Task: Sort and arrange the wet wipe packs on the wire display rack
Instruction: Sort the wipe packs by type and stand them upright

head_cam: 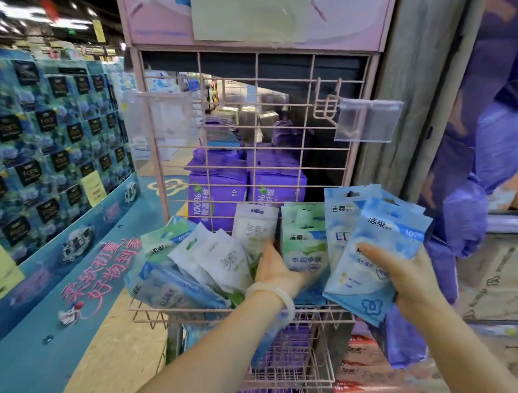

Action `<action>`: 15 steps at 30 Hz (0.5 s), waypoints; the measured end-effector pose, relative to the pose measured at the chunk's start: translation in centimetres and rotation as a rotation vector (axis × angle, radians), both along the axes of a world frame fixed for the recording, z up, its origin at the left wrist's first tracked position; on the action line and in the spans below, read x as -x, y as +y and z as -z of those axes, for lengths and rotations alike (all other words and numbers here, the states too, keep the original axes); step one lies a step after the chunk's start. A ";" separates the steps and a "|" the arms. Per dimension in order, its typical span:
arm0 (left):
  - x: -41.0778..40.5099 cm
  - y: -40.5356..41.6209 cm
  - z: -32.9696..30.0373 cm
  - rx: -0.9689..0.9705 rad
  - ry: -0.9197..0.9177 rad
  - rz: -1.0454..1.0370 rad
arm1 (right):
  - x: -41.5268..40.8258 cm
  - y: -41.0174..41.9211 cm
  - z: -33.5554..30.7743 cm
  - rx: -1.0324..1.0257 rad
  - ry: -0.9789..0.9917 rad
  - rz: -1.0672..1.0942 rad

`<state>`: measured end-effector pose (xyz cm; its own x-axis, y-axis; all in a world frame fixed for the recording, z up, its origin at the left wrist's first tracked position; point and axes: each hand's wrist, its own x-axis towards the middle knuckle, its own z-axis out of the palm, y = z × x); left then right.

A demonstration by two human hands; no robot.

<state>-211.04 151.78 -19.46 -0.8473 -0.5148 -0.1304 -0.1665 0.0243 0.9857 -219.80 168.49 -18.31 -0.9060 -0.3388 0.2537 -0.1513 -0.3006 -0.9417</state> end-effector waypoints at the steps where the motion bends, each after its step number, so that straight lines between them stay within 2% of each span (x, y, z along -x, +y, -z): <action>1: 0.5 0.4 -0.1 -0.066 0.000 -0.015 | 0.0 0.4 0.2 0.018 -0.030 -0.005; 2: 1.2 0.6 -0.1 -0.092 -0.020 -0.041 | -0.1 0.8 0.4 0.028 -0.048 -0.007; 4: 2.6 1.2 0.3 0.075 -0.084 -0.068 | -0.3 1.6 0.5 0.039 -0.062 -0.011; 6: 3.5 1.7 0.6 0.158 -0.080 -0.088 | -0.2 2.4 0.6 0.048 -0.064 -0.026; 9: 3.9 1.9 1.0 0.148 -0.032 -0.093 | 0.2 3.1 0.6 0.046 -0.084 -0.036; 13: 3.4 1.2 0.8 0.093 -0.085 0.012 | -0.1 3.0 0.6 0.082 -0.120 -0.076; 15: 2.1 1.0 0.4 0.142 -0.075 -0.075 | -0.6 2.5 0.4 0.090 -0.121 -0.124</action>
<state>-213.17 152.82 -19.85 -0.7964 -0.5941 -0.1132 -0.2459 0.1471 0.9581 -219.24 170.98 -18.70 -0.8845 -0.4304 0.1800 0.0046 -0.3938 -0.9192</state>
